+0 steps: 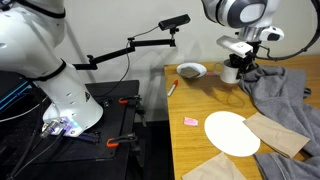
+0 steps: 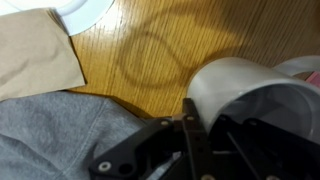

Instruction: Move the mug to the left

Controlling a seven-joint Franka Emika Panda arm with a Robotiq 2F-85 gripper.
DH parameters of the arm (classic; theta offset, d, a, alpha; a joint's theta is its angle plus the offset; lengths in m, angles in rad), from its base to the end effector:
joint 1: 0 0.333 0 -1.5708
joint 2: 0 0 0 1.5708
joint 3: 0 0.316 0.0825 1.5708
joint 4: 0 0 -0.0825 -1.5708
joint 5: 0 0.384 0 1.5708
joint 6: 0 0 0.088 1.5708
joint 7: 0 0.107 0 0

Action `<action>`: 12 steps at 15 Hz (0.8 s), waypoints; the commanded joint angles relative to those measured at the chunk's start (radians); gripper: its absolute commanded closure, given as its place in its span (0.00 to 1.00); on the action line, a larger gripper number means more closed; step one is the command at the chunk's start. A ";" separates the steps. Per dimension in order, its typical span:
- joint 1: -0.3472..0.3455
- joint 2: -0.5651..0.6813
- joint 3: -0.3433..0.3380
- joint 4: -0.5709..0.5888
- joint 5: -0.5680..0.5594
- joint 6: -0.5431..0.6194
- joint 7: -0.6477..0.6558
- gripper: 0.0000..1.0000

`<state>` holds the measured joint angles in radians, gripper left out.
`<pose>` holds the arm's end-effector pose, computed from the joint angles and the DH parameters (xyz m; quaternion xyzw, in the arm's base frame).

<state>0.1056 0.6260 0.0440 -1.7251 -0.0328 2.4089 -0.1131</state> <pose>0.6699 0.0978 0.2278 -0.9900 -0.1382 -0.0292 0.0020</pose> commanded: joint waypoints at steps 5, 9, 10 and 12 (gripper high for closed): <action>0.007 0.038 0.020 0.052 -0.006 -0.031 0.020 0.97; 0.008 0.052 0.028 0.049 -0.005 -0.016 0.014 0.97; 0.009 0.054 0.030 0.048 -0.005 -0.014 0.016 0.97; 0.010 0.056 0.031 0.043 -0.006 -0.007 0.017 0.97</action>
<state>0.1143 0.6830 0.0679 -1.6996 -0.0328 2.4087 -0.1131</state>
